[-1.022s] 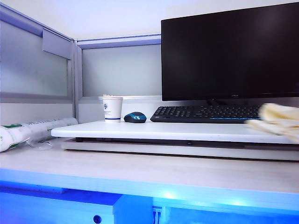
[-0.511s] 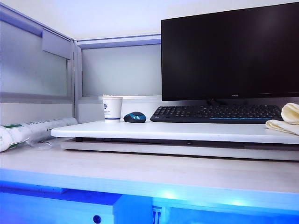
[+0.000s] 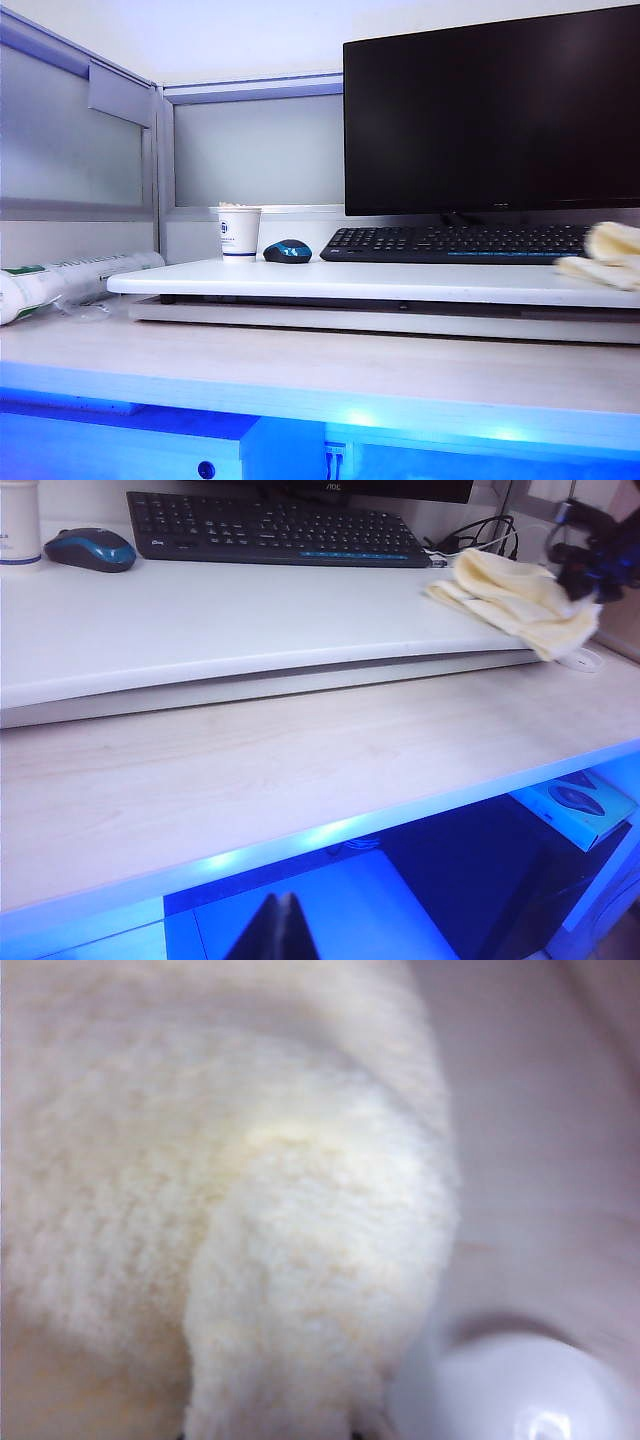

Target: Wipe the tabletop with a clean cloth to remove dust and stains.

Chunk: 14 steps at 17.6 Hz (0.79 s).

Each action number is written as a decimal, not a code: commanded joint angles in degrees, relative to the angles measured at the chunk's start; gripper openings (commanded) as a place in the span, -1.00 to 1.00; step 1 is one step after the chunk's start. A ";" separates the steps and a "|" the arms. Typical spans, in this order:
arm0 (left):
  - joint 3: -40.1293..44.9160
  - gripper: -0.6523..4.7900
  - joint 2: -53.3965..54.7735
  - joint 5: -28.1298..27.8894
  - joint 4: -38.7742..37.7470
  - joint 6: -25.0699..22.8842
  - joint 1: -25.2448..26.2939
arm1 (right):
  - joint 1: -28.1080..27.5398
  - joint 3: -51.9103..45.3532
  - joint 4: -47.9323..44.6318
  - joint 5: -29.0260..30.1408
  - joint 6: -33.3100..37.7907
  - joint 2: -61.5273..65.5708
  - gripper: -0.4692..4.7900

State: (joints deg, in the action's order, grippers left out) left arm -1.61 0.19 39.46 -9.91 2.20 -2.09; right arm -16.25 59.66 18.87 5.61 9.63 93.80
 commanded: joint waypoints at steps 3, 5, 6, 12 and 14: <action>-0.02 -0.78 0.02 0.22 0.15 -0.22 0.04 | 8.31 0.68 -3.48 0.92 5.05 3.96 -0.84; -0.02 -0.78 0.02 0.22 0.15 -0.22 0.04 | 11.87 2.60 -3.74 0.92 6.08 7.06 -0.84; -0.02 -0.78 0.02 0.22 0.15 -0.22 0.04 | 13.25 3.54 -3.74 0.94 6.62 8.28 -0.84; -0.02 -0.78 0.02 0.24 0.15 -0.20 0.02 | 24.55 13.84 -3.82 0.90 9.79 17.40 -0.84; -0.02 -0.78 0.02 0.22 0.17 -0.20 0.02 | 27.21 17.59 -3.80 0.92 10.62 20.04 -0.84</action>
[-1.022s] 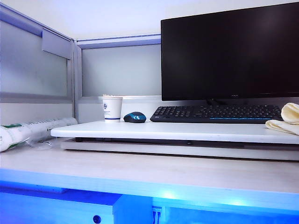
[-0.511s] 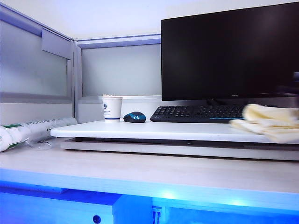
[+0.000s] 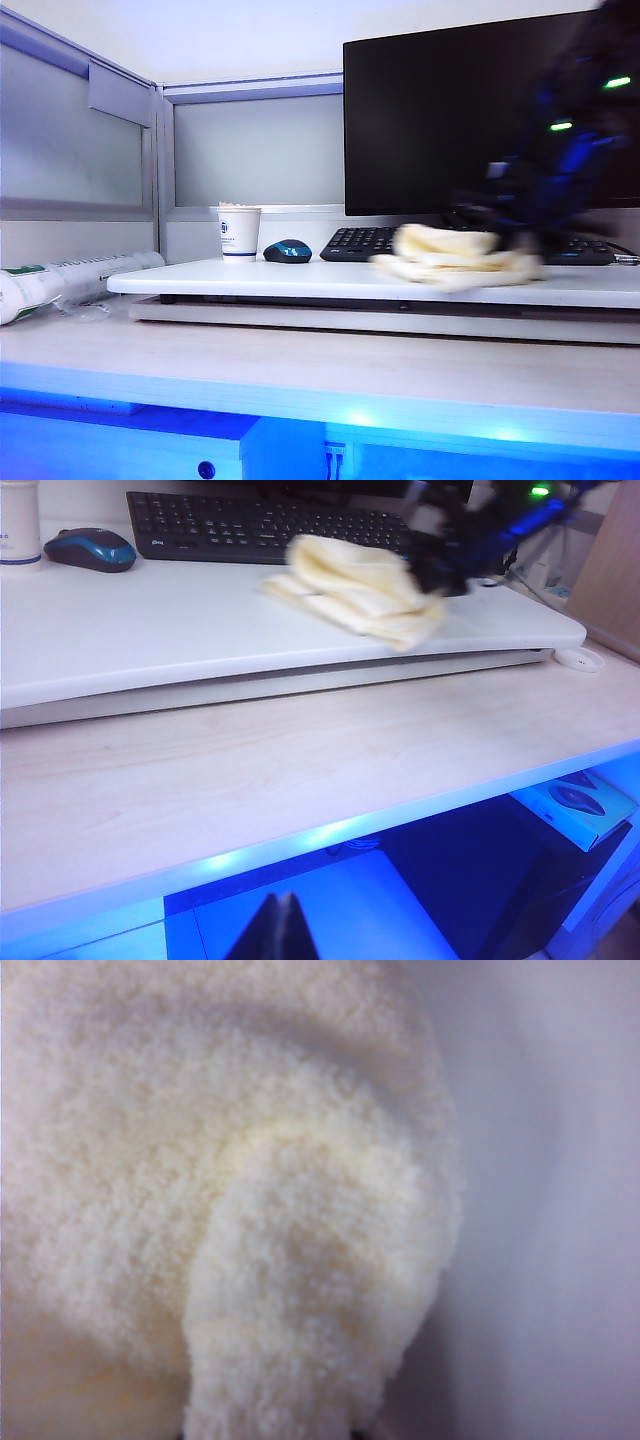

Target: Wipe the tabletop with a clean cloth to remove dust and stains.

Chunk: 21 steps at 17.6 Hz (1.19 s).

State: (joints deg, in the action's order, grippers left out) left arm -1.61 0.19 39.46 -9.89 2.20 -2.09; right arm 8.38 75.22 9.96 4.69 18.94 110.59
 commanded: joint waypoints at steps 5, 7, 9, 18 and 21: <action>-0.02 -0.78 0.02 0.22 0.15 -0.09 0.02 | 8.33 12.02 5.33 2.12 4.26 9.86 -0.84; -0.02 -0.78 0.02 0.24 0.15 -0.07 0.02 | 10.03 15.37 5.51 2.93 5.11 12.04 -0.84; -0.02 -0.78 0.02 0.22 0.13 -0.09 0.02 | 11.82 18.91 6.43 3.15 5.35 14.38 -0.84; -0.02 -0.78 0.02 0.22 0.13 -0.09 0.02 | 17.18 32.39 8.79 5.79 7.06 23.04 -0.84; -0.02 -0.78 0.02 0.22 0.13 -0.09 0.02 | 17.77 34.84 10.08 5.49 7.06 24.13 -0.84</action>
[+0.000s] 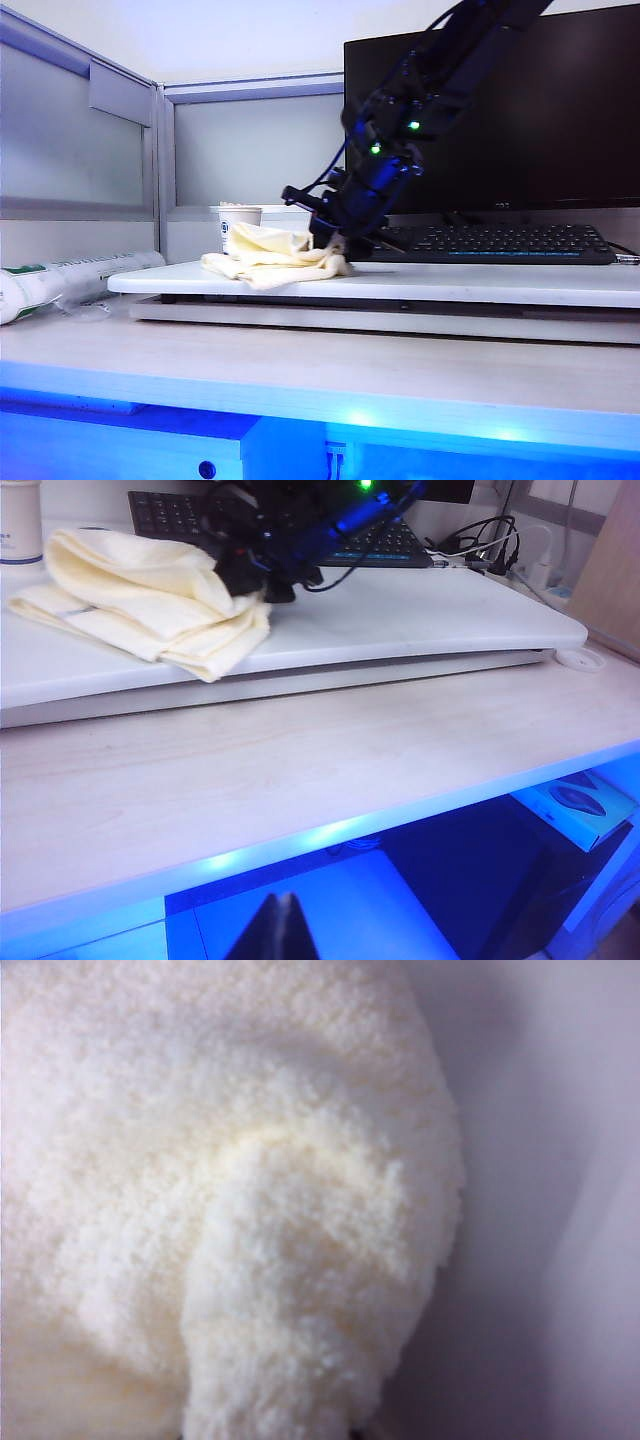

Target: Wipe the tabletop with a clean cloth to remove dust and stains.

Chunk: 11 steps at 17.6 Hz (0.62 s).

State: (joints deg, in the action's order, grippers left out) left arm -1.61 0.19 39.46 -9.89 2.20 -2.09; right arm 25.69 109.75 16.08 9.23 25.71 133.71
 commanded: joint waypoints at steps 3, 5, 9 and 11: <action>-0.02 -0.78 0.02 0.22 0.13 -0.09 0.00 | 0.39 0.44 5.18 0.81 0.22 0.98 -0.84; -0.02 -0.78 0.02 0.22 0.13 -0.09 0.02 | 0.28 0.44 6.56 0.74 0.22 0.98 -0.84; -0.02 -0.78 0.02 0.22 0.13 -0.09 0.00 | 0.28 0.42 7.78 0.74 0.26 0.98 -0.84; -0.02 -0.78 0.02 0.22 0.13 -0.09 0.00 | 0.00 0.42 8.92 0.72 0.24 0.96 -0.84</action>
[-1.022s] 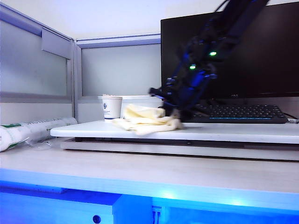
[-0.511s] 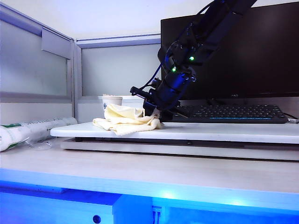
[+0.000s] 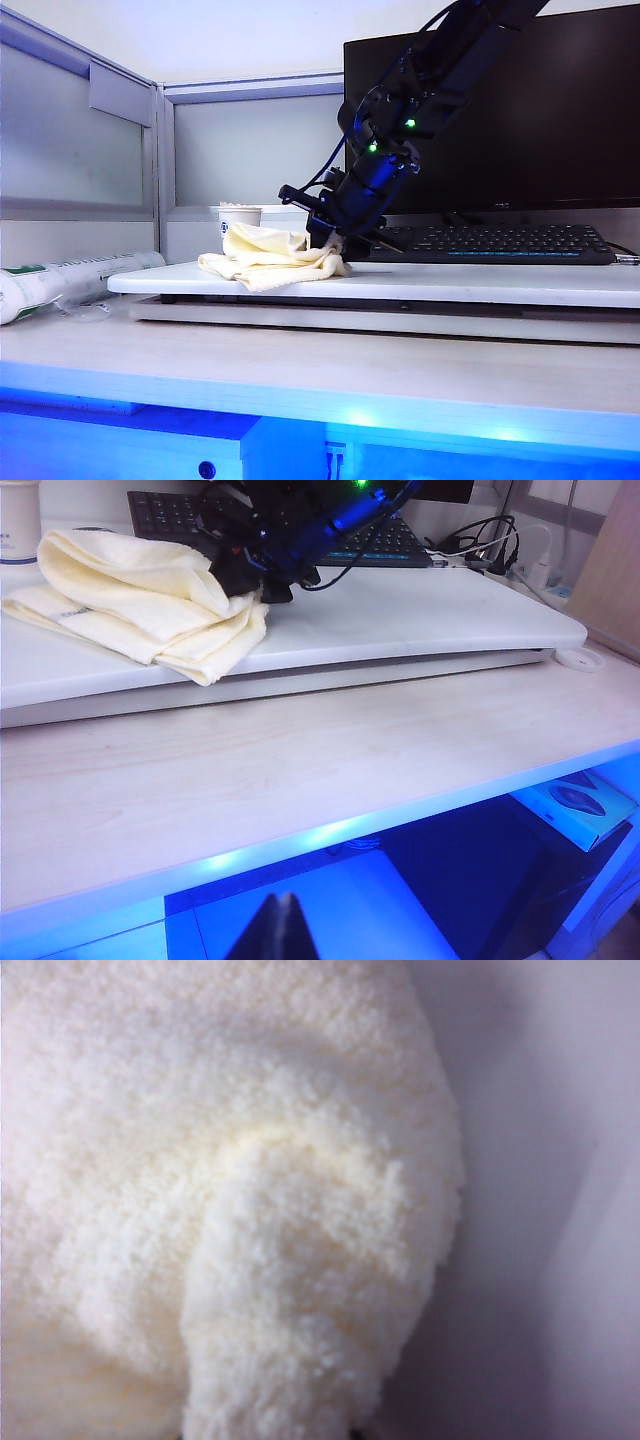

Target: Wipe the tabletop with a clean cloth to remove dust and stains.

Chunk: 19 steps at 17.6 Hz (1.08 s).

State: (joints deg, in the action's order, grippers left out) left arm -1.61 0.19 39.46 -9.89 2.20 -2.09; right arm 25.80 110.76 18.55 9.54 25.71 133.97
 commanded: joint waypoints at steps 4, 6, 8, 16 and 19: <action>-0.02 -0.78 0.02 0.24 0.15 -0.09 0.00 | -1.25 -0.61 10.34 -0.61 -0.70 0.66 -0.84; -0.02 -0.78 0.02 0.24 0.15 -0.09 0.00 | -1.92 -0.61 11.58 -0.57 -1.90 0.55 -0.84; -0.02 -0.78 0.02 0.24 0.15 -0.09 0.00 | -2.75 -0.63 12.90 -0.72 -3.15 0.28 -0.84; -0.02 -0.78 0.02 0.22 0.15 -0.09 0.02 | -7.67 -0.76 17.62 -2.19 -6.82 0.09 -0.84; -0.02 -0.78 0.02 0.22 0.15 -0.09 0.02 | -9.27 -0.76 18.62 -2.43 -8.00 -0.37 -0.84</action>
State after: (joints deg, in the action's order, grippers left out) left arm -1.61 0.19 39.48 -9.89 2.20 -2.09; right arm 17.52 111.15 28.86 11.46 18.26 131.98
